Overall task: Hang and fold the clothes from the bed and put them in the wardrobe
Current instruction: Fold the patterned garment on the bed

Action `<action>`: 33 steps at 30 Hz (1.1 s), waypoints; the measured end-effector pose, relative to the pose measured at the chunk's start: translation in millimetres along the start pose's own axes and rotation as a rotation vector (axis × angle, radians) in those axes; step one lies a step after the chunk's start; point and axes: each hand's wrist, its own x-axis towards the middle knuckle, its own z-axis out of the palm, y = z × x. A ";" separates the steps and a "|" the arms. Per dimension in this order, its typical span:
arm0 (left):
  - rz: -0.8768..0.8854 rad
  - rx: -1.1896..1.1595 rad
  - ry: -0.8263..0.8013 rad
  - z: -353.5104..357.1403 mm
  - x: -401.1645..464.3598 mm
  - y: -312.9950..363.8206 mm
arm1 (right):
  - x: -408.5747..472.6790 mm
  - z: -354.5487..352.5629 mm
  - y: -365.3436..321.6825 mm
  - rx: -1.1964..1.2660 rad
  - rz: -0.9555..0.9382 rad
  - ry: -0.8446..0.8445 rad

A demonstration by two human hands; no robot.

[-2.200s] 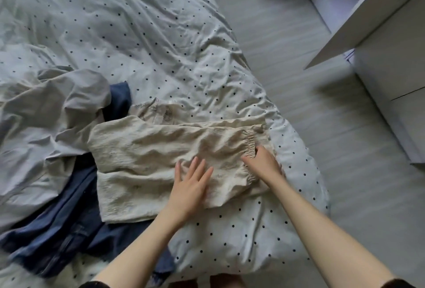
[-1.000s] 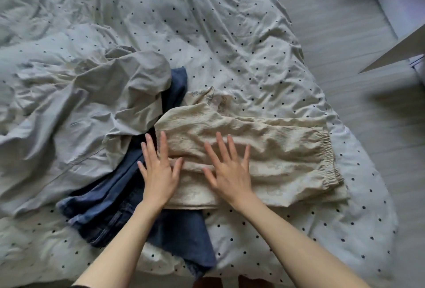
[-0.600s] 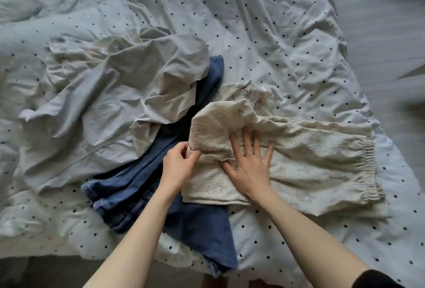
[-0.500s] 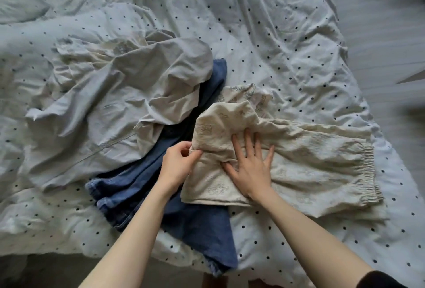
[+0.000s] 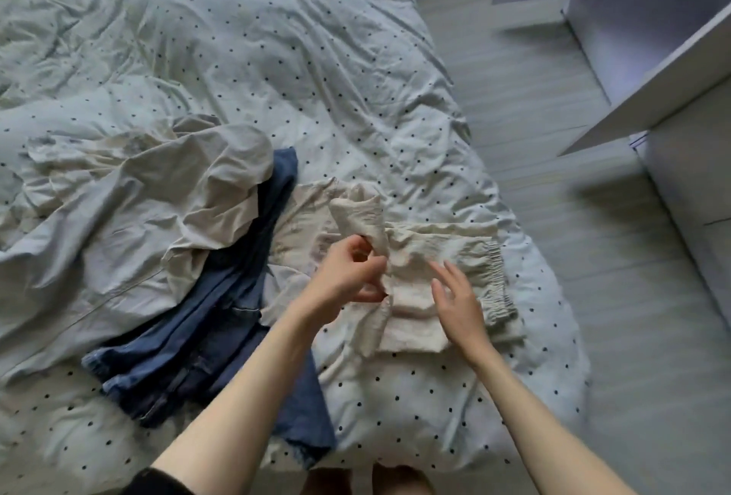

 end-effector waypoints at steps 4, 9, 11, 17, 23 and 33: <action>0.059 0.188 0.013 84.4 24.5 -2.6 | -5.5 -53.1 33.3 0.320 0.213 0.168; 0.109 0.457 -0.160 159.6 55.8 -29.5 | -1.7 -79.8 65.3 0.495 0.321 0.246; 0.169 0.570 -0.213 166.5 59.5 -42.0 | -3.2 -79.7 72.3 0.465 0.333 0.241; 0.293 0.703 0.001 96.6 36.6 -85.1 | -26.0 -52.7 73.4 -0.105 0.312 0.279; 0.206 0.805 0.059 54.9 34.9 -106.9 | -25.9 -32.6 63.8 0.001 0.616 0.196; 0.251 0.762 0.064 62.5 37.3 -128.9 | -9.1 -72.0 50.1 -0.127 0.517 0.059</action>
